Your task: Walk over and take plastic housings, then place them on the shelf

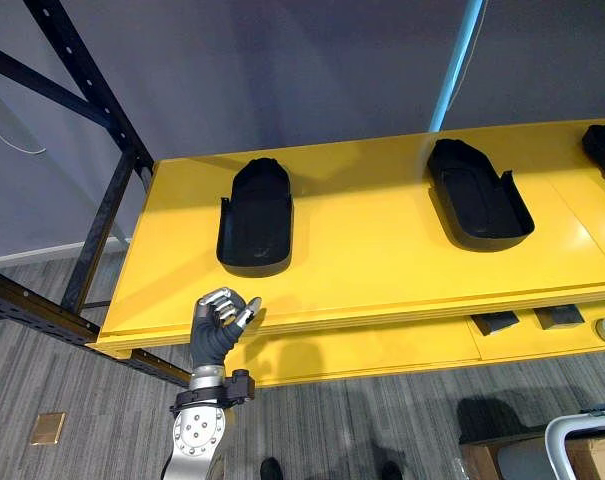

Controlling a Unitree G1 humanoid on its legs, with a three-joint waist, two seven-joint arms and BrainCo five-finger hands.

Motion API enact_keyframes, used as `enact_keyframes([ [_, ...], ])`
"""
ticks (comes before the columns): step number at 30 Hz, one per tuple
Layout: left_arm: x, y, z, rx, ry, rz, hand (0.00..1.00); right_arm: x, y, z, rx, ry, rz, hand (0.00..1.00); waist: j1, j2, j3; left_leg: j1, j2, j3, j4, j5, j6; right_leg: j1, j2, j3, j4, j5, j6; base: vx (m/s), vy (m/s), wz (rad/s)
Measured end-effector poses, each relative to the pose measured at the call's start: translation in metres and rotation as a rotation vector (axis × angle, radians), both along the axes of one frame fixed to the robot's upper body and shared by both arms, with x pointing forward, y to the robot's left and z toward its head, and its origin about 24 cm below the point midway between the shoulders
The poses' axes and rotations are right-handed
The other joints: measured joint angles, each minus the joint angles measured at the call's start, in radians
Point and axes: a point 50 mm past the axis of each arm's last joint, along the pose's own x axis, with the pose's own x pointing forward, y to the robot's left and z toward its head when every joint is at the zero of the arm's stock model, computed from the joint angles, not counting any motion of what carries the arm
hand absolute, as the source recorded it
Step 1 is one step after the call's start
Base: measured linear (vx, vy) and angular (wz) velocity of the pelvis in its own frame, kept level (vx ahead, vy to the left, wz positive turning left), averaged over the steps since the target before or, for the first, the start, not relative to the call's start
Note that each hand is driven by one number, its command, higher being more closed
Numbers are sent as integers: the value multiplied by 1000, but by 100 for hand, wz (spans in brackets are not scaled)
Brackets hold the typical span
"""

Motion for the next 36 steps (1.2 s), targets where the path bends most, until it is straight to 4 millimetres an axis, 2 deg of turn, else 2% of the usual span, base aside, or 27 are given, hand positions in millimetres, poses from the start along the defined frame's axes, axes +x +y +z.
enact_keyframes([
  [3, 9, 0, -5, -12, 26, -13, 100, 2, 1, 0, -3, -3, 15, 0, -1, -1, 0, -12, 3, 2, 0, 0, 0, -7, 4, 0, -13, 6, -8, 20, 1, -3],
  [7, 30, -1, 2, -2, 3, -20, 100, 3, 1, 1, -2, -6, 15, 0, -5, -2, 0, -19, 8, 13, 0, 0, 0, -18, 9, 4, -19, 13, -16, 18, -3, -8],
  [9, 42, 3, 8, 0, -7, 6, 100, 7, 2, 1, -4, -10, 33, 0, -17, -5, 1, -19, 13, 21, 0, -1, -1, -18, 14, 6, -26, 16, -20, 4, -5, -8],
  [12, 51, 6, 10, -2, -8, 37, 100, 9, 3, 1, -3, -13, 33, 0, -22, -10, 3, -21, 18, 26, 0, -2, -3, -22, 19, 12, -35, 22, -23, -2, -4, -9],
  [21, 62, 14, 22, 4, -38, 83, 100, 11, 5, 1, -1, -16, 30, 0, -27, -32, 16, -22, 19, 46, -1, -5, -6, -21, 20, 29, -65, 42, -23, -1, 3, -6],
  [30, 66, 16, 22, 3, -34, 95, 100, 12, 8, 0, 7, -15, 27, 0, -30, -38, 16, -16, 19, 47, -1, -5, -6, -14, 20, 29, -68, 44, -23, 0, 0, 0],
  [31, 66, 17, 21, 1, -32, 99, 0, 12, 8, 0, 7, -16, 27, 0, -31, -41, 17, -12, 19, 46, -1, -5, -6, -10, 20, 30, -69, 44, -23, 0, 0, 0],
  [35, 63, 14, 20, 3, -29, 87, 0, 13, 9, 0, 6, -17, 24, 0, -39, -53, 24, 2, 19, 46, -1, -5, -6, 14, 20, 26, -89, 54, -24, -3, 8, -1],
  [36, 56, 12, 18, -6, -28, 71, 0, 12, 12, 0, 11, -14, 21, 0, -40, -59, 23, 10, 21, 56, -1, -6, -8, 18, 20, 38, -89, 55, -23, -3, 13, -28],
])
